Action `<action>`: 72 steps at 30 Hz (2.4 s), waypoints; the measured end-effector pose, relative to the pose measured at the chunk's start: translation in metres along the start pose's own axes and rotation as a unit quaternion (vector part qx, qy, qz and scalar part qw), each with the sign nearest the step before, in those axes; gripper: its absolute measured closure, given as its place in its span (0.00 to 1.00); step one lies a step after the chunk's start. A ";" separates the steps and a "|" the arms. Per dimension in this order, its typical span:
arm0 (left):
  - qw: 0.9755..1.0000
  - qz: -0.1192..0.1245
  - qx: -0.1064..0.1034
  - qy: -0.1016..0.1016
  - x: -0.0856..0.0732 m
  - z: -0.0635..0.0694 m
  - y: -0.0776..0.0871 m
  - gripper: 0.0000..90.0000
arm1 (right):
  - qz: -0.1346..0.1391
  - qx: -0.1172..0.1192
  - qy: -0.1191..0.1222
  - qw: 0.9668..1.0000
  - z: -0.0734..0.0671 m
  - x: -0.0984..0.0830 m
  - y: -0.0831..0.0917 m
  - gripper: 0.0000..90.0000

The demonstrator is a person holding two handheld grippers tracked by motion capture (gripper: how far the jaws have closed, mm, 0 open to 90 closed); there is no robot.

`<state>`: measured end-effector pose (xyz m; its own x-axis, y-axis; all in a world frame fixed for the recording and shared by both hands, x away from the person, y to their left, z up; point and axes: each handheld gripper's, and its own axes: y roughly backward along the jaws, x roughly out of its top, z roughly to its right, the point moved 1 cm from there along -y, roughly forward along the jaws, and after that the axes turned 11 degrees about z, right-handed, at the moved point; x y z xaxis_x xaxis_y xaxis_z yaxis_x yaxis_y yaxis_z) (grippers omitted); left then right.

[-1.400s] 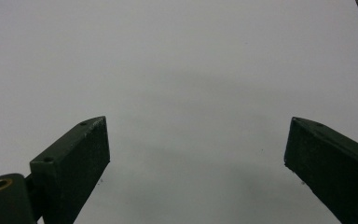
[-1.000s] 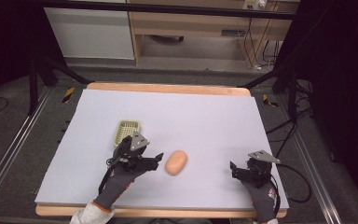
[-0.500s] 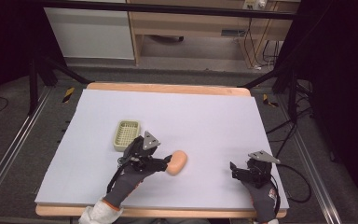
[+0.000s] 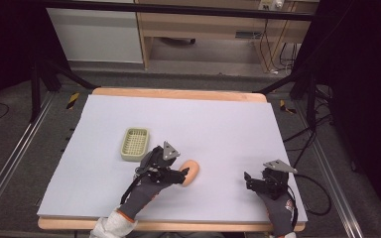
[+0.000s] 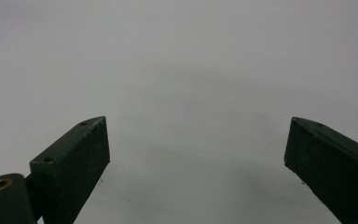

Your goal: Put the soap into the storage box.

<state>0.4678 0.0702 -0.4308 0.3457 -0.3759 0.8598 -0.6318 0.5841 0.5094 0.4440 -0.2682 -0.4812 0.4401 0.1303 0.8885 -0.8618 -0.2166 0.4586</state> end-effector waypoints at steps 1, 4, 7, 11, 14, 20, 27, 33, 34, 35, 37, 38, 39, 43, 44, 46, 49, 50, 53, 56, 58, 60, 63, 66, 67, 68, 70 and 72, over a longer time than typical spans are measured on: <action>1.000 0.000 0.000 -0.001 0.000 0.001 -0.001 0.23 | 0.000 -0.001 0.000 1.000 0.000 0.000 0.000 0.08; 1.000 -0.003 -0.002 -0.005 0.000 0.004 -0.005 0.23 | -0.001 -0.001 0.002 1.000 0.000 0.000 0.000 0.08; 1.000 -0.007 -0.005 -0.007 0.000 0.005 -0.007 0.23 | -0.002 -0.001 0.002 1.000 0.000 0.000 0.000 0.08; 1.000 -0.012 -0.007 -0.009 -0.001 0.006 -0.012 0.23 | -0.003 -0.002 -0.001 1.000 -0.001 0.000 0.000 0.08; 1.000 -0.016 -0.008 -0.011 0.000 0.008 -0.016 0.23 | -0.002 -0.002 0.001 1.000 0.000 0.000 0.000 0.08; 0.999 -0.027 -0.012 -0.015 -0.002 0.011 -0.023 0.23 | -0.003 -0.002 0.002 1.000 0.000 0.000 0.000 0.08; 0.999 -0.037 -0.012 -0.017 -0.004 0.012 -0.032 0.24 | -0.004 -0.002 0.002 1.000 -0.001 -0.001 -0.002 0.07; 0.999 -0.044 -0.020 -0.014 -0.006 0.013 -0.037 0.25 | -0.006 -0.003 0.001 1.000 -0.001 0.000 -0.002 0.08; 0.999 -0.045 -0.019 -0.014 -0.006 0.014 -0.038 0.25 | -0.006 -0.004 0.003 1.000 -0.002 0.000 -0.002 0.08; 0.999 -0.045 -0.021 -0.013 -0.007 0.014 -0.039 0.25 | -0.005 -0.003 0.004 1.000 -0.002 0.000 -0.002 0.08; 0.998 -0.049 -0.021 -0.013 -0.008 0.015 -0.041 0.25 | -0.006 -0.002 0.004 1.000 -0.002 0.000 -0.002 0.08; 0.998 -0.051 -0.021 -0.013 -0.008 0.015 -0.042 0.25 | -0.005 -0.002 0.003 1.000 -0.002 0.000 -0.002 0.08; 0.998 -0.054 -0.022 -0.013 -0.009 0.016 -0.043 0.25 | -0.005 -0.001 0.005 1.000 -0.002 0.000 -0.002 0.08; 0.998 -0.061 -0.021 -0.009 -0.011 0.016 -0.048 0.25 | -0.005 -0.001 0.006 1.000 -0.002 0.000 -0.002 0.08; 0.998 -0.062 -0.021 -0.008 -0.012 0.016 -0.049 0.25 | -0.005 -0.001 0.005 1.000 -0.002 0.000 -0.002 0.08; 0.998 -0.065 -0.021 -0.006 -0.013 0.016 -0.050 0.25 | -0.006 -0.001 0.005 1.000 -0.002 0.000 -0.002 0.08; 0.997 -0.068 -0.020 -0.003 -0.015 0.016 -0.052 0.26 | -0.006 -0.001 0.005 1.000 -0.002 0.000 -0.002 0.08; 0.997 -0.071 -0.021 -0.002 -0.015 0.016 -0.053 0.27 | -0.006 -0.001 0.005 1.000 -0.002 0.000 -0.002 0.08; 0.997 -0.075 -0.020 -0.002 -0.017 0.016 -0.055 0.27 | -0.006 0.000 0.004 1.000 -0.002 0.000 -0.002 0.08; 0.997 -0.079 -0.022 0.002 -0.018 0.015 -0.056 0.28 | -0.007 0.000 0.004 1.000 -0.002 0.000 -0.003 0.08; 0.996 -0.084 -0.024 0.000 -0.019 0.015 -0.057 0.28 | -0.007 0.000 0.004 1.000 -0.002 0.000 -0.003 0.08; 0.996 -0.086 -0.021 0.000 -0.020 0.016 -0.059 0.29 | -0.007 0.001 0.003 1.000 -0.003 0.000 -0.003 0.08; 0.996 -0.087 -0.019 0.003 -0.021 0.016 -0.059 0.30 | -0.007 0.001 0.003 1.000 -0.003 0.000 -0.003 0.08; 0.996 -0.088 -0.021 0.005 -0.021 0.016 -0.059 0.30 | -0.007 0.001 0.002 1.000 -0.002 0.000 -0.003 0.08; 0.996 -0.088 -0.021 0.005 -0.021 0.016 -0.059 0.30 | -0.007 0.001 0.002 1.000 -0.002 0.000 -0.003 0.08; 0.996 -0.088 -0.022 0.004 -0.021 0.016 -0.059 0.30 | -0.006 0.001 0.001 1.000 -0.003 0.000 -0.003 0.08; 0.996 -0.088 -0.024 0.005 -0.021 0.015 -0.059 0.31 | -0.008 0.000 0.001 1.000 -0.003 0.000 -0.003 0.08; 0.996 -0.090 -0.024 0.005 -0.021 0.015 -0.059 0.31 | -0.008 0.000 0.002 1.000 -0.002 0.000 -0.003 0.08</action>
<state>0.4878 0.0329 -0.4791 0.4579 -0.4700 0.7546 -0.5248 0.5422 0.6562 0.4459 -0.2652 -0.4828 0.4518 0.1382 0.8813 -0.8549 -0.2151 0.4720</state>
